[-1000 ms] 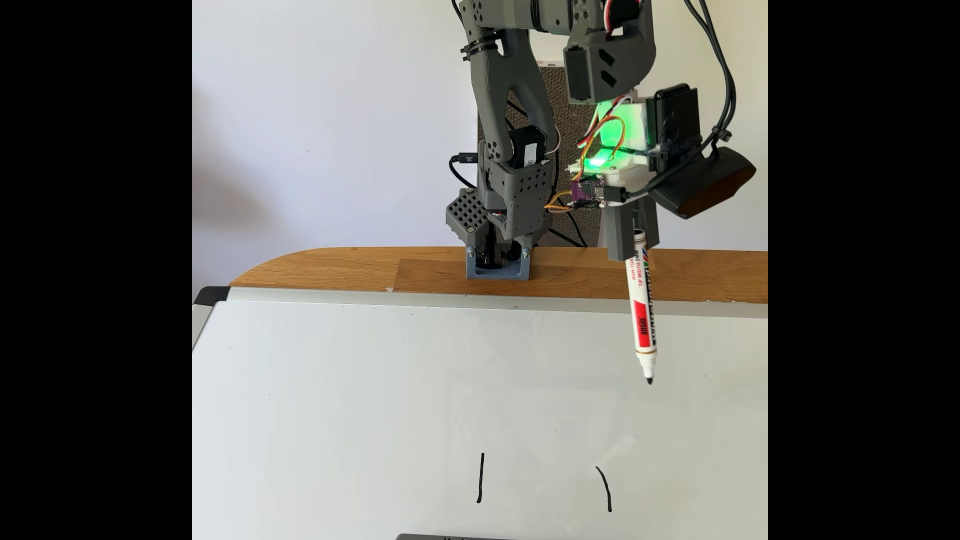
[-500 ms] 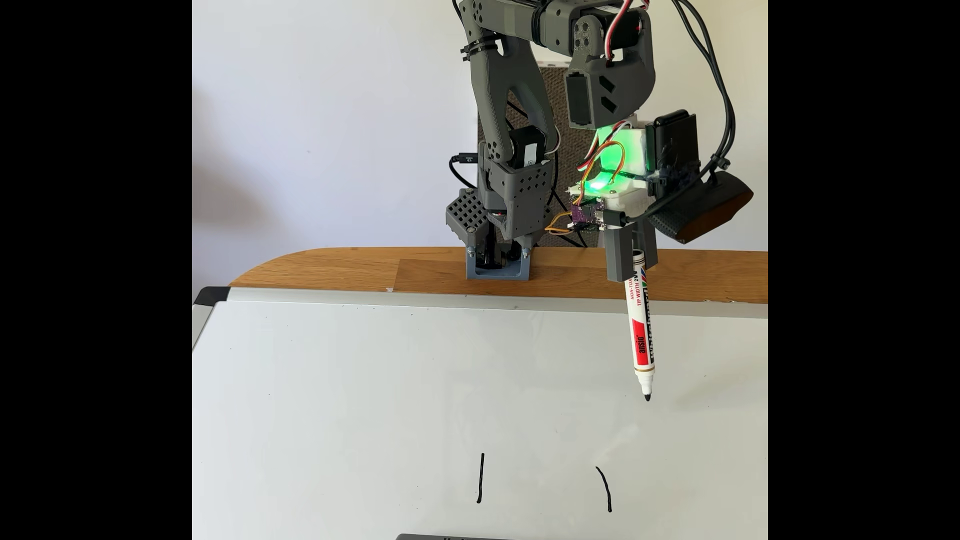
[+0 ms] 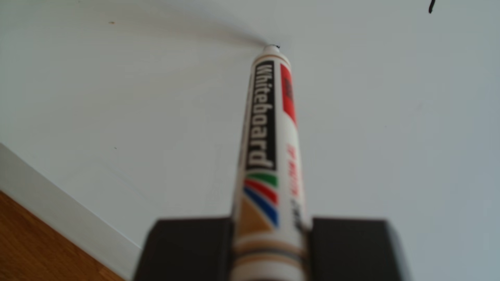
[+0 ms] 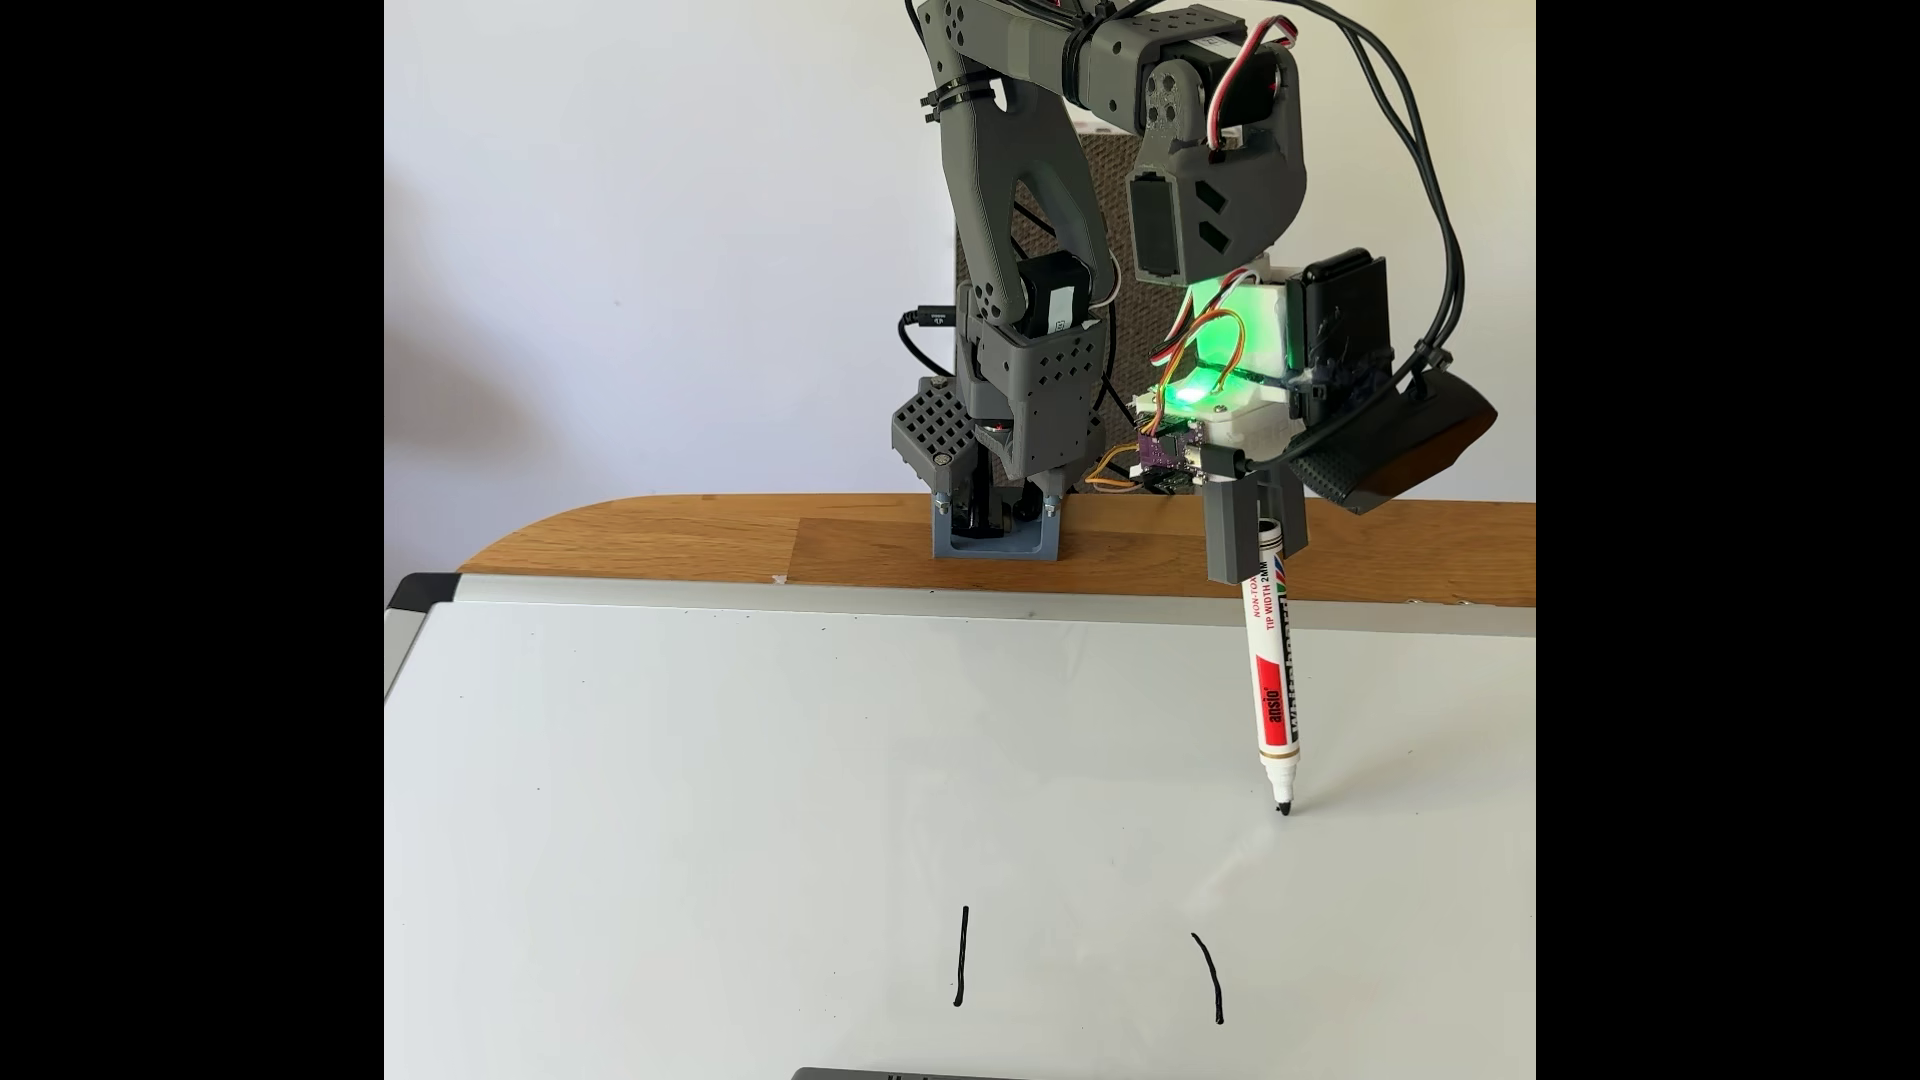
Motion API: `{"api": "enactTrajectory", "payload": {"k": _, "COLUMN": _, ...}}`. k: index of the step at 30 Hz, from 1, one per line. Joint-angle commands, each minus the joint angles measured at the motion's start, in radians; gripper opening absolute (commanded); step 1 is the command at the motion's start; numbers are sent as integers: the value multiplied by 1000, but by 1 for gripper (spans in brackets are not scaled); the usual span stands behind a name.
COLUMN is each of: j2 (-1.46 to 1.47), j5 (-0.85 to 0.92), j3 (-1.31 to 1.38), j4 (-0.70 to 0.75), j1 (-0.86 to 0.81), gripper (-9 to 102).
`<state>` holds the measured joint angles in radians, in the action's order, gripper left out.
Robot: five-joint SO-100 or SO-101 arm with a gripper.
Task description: Draw a face
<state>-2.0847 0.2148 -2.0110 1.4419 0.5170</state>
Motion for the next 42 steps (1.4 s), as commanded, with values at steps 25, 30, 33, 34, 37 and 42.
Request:
{"api": "enactTrajectory", "payload": {"k": 25, "j2": -46, "j5": 147, "j3": -15, "j4": -34, "j1": -344, "gripper": -1}}
{"api": "enactTrajectory", "payload": {"k": 30, "j2": -46, "j5": 192, "j3": -11, "j4": -34, "j1": -453, "gripper": -1}}
{"api": "enactTrajectory", "payload": {"k": 33, "j2": -49, "j5": 212, "j3": -11, "j4": -32, "j1": -517, "gripper": -1}}
{"api": "enactTrajectory", "payload": {"k": 34, "j2": -51, "j5": 216, "j3": -11, "j4": -32, "j1": -538, "gripper": -1}}
{"api": "enactTrajectory", "payload": {"k": 37, "j2": -54, "j5": 235, "j3": -8, "j4": -32, "j1": -595, "gripper": -1}}
{"api": "enactTrajectory", "payload": {"k": 42, "j2": -58, "j5": 245, "j3": -5, "j4": 2, "j1": -683, "gripper": -1}}
